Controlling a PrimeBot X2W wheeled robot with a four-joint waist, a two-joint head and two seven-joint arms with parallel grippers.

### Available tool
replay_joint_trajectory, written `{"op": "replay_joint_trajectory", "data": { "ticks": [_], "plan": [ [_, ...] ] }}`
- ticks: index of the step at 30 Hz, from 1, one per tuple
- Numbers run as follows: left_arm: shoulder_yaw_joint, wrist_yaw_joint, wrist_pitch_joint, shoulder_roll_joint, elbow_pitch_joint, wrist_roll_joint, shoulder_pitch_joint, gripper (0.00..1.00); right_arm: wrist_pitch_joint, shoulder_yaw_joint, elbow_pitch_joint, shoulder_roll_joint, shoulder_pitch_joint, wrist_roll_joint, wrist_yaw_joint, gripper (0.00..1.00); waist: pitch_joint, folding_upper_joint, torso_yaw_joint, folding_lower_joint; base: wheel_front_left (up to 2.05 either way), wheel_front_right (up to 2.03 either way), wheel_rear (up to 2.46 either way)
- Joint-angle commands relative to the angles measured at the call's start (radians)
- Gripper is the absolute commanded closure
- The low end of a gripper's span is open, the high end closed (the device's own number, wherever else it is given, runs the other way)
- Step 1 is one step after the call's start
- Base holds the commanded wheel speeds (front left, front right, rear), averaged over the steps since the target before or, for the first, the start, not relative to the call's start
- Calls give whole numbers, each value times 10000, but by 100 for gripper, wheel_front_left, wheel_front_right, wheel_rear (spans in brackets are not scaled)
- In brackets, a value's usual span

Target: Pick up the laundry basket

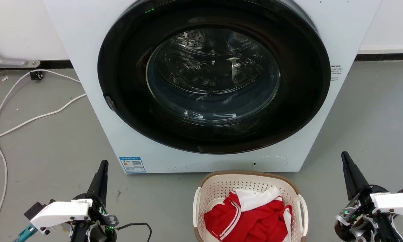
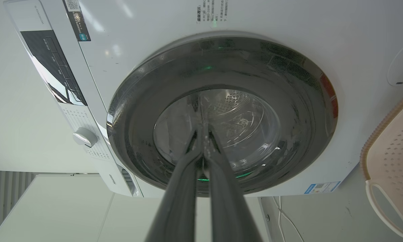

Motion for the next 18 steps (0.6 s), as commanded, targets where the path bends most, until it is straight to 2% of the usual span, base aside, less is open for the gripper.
{"op": "replay_joint_trajectory", "data": {
  "ticks": [1, 7, 8, 18],
  "plan": [
    [34, -32, 76, -3, 5, 12, -98, 100, 18, -19, 13, 30, -106, -67, 4, 100, 0, 0, 0, 0, 0, 0, 0],
    [40, -31, 64, -10, 6, 21, -99, 100, 34, -29, 14, 40, -108, -69, 4, 100, 0, 0, 0, 0, 0, 0, 0],
    [-4, 2, 24, -6, 29, 0, 11, 0, -3, -12, 21, 10, 13, -30, 2, 0, 0, 0, 0, 0, 0, 0, 0],
    [-438, -1, -428, -13, -156, 82, -190, 0, -468, 315, -176, 21, -65, -340, 2, 0, 12, 0, 0, 0, 0, 0, 0]
  ]
}}
